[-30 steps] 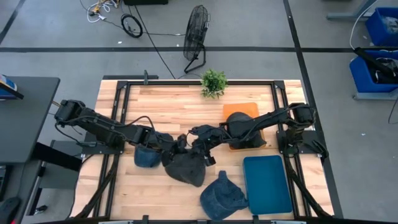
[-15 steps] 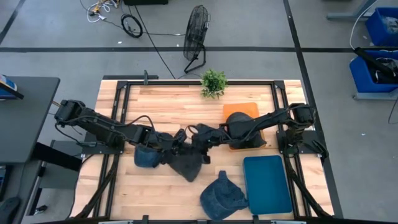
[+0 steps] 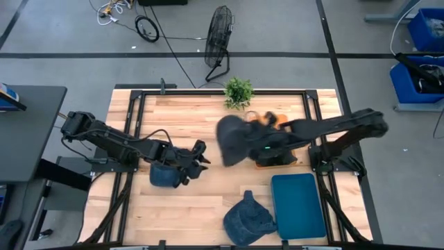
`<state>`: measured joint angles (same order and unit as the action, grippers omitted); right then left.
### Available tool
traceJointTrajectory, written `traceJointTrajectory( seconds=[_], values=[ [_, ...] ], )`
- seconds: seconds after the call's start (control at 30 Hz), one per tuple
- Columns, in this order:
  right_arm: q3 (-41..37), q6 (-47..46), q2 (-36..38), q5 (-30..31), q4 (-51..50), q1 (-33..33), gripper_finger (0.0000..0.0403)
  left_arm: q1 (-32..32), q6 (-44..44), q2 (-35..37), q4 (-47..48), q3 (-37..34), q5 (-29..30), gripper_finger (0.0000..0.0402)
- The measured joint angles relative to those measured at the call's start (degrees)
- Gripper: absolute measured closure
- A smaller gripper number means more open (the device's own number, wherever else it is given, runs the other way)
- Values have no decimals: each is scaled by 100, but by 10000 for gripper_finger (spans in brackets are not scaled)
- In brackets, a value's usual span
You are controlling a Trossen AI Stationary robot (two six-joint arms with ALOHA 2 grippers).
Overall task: Pick & Place hat
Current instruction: Put the black cap into the orange bin
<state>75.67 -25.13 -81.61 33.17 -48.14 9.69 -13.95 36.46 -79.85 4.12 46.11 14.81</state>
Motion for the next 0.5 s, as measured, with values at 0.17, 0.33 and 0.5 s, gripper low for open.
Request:
traceJointTrajectory(
  seconds=[0.17,0.33,0.5],
  values=[
    [-171,-906,842,422,-1547,-87,389,167,-23,0,0,0,634,280],
    [-959,-1611,1266,330,-1930,-270,389,448,-287,0,0,0,791,280],
    [-1911,-1645,1338,-53,-1556,-480,389,710,-286,0,0,0,791,280]
  ],
)
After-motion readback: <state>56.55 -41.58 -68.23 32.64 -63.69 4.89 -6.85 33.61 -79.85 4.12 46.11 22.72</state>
